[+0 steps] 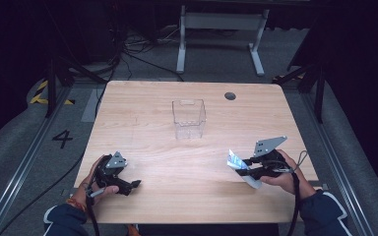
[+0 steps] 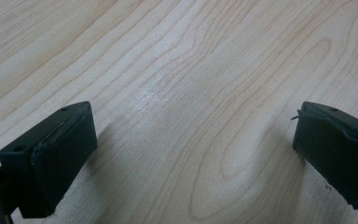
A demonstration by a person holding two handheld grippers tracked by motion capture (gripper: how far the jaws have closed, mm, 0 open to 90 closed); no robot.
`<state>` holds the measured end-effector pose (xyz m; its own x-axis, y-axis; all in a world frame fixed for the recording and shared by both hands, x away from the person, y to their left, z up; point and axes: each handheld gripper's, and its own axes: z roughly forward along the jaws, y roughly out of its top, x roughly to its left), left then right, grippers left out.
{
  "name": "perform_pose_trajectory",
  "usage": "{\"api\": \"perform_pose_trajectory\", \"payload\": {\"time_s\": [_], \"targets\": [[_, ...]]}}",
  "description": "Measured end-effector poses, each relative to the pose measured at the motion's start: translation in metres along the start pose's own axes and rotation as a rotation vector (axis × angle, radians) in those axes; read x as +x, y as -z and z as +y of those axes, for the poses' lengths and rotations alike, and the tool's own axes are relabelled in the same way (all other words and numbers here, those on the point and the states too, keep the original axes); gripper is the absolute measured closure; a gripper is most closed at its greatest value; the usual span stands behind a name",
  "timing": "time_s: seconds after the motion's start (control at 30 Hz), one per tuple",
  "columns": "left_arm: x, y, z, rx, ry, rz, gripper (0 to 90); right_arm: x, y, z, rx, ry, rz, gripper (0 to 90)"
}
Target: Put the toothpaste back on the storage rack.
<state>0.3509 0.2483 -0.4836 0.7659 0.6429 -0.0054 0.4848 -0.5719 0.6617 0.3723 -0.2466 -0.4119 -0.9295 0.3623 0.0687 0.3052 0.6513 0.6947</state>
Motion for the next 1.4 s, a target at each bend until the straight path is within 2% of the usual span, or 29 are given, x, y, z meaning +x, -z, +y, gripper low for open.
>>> {"api": "perform_pose_trajectory", "payload": {"time_s": [0.3, 0.7, 0.77, 1.1, 1.4], "targets": [[0.0, 0.0, 0.0, 0.0, 0.0, 0.0, 0.0, 0.0, 0.003, 0.002, -0.082, -0.014, -0.035, 64.5], [0.0, 0.0, 0.0, 0.0, 0.0, 0.0, 0.0, 0.002, 0.007, 0.01, -0.154, -0.027, -0.133, 64.5], [0.0, 0.0, 0.0, 0.0, 0.0, 0.0, 0.0, 0.003, 0.008, 0.013, -0.183, -0.034, -0.154, 64.6], [0.0, 0.0, 0.0, 0.0, 0.0, 0.0, 0.0, 0.001, 0.011, 0.03, -0.227, -0.024, -0.208, 64.5], [0.0, 0.0, 0.0, 0.0, 0.001, 0.001, 0.1, -0.001, 0.012, 0.047, -0.26, -0.015, -0.23, 64.5]]}}
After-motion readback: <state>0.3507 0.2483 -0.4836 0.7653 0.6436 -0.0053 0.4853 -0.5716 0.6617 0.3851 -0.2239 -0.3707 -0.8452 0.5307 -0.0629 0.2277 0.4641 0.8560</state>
